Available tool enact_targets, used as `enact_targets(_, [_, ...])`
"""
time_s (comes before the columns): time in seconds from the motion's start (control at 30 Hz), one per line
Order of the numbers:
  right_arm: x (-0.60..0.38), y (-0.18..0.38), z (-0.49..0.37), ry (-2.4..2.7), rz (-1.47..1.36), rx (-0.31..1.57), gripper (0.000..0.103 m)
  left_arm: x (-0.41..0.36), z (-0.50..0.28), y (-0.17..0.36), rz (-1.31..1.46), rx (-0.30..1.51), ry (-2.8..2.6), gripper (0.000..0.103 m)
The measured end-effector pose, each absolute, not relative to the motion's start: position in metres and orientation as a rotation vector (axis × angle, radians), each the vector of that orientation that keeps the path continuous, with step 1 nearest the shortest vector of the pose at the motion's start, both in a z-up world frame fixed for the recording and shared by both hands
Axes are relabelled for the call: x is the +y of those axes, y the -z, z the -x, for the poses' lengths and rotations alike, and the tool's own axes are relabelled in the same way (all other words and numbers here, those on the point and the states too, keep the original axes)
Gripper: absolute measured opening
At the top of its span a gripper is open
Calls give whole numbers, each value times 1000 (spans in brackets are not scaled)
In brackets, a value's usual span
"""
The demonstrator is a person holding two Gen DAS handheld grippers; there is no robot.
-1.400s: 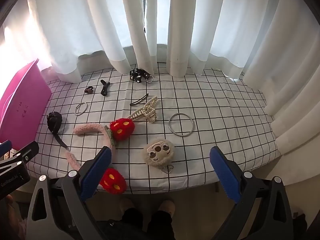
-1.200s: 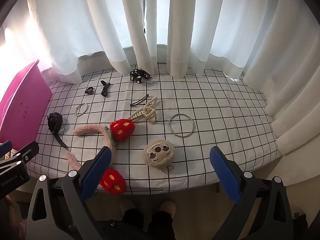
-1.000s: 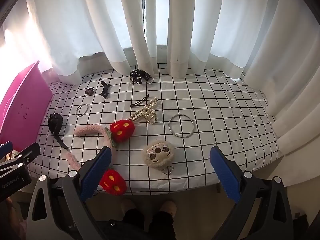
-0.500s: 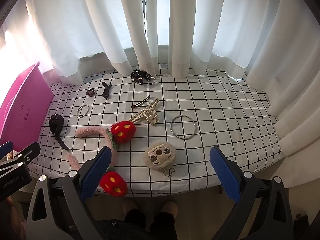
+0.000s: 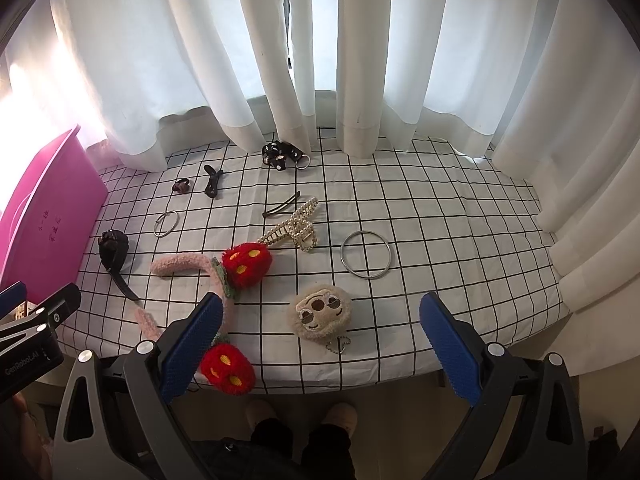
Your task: Organize jewelry
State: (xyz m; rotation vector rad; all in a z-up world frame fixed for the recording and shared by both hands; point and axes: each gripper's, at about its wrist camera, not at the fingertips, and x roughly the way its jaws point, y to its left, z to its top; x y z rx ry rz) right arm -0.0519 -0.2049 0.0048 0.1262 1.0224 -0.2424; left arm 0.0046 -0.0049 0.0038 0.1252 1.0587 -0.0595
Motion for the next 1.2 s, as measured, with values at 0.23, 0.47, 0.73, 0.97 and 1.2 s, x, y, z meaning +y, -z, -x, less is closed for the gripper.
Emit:
enact_targets(0.23, [-206, -5, 54, 243, -131, 1020, 94, -7, -2, -5, -131, 1051, 60, 97])
enact_targets(0.47, [-206, -6, 58, 242, -135, 1015, 94, -8, 1, -6, -134, 1045, 60, 97])
enact_targets(0.73, [-206, -7, 58, 240, -139, 1017, 94, -8, 5, -6, -133, 1045, 62, 97])
enact_targets(0.97, [-215, 4, 64, 220, -168, 1033, 94, -1, 6, 11, -103, 1096, 61, 97])
enact_targets(1.2, [-234, 47, 72, 179, -213, 1112, 94, 29, 9, 51, 0, 1149, 30, 97])
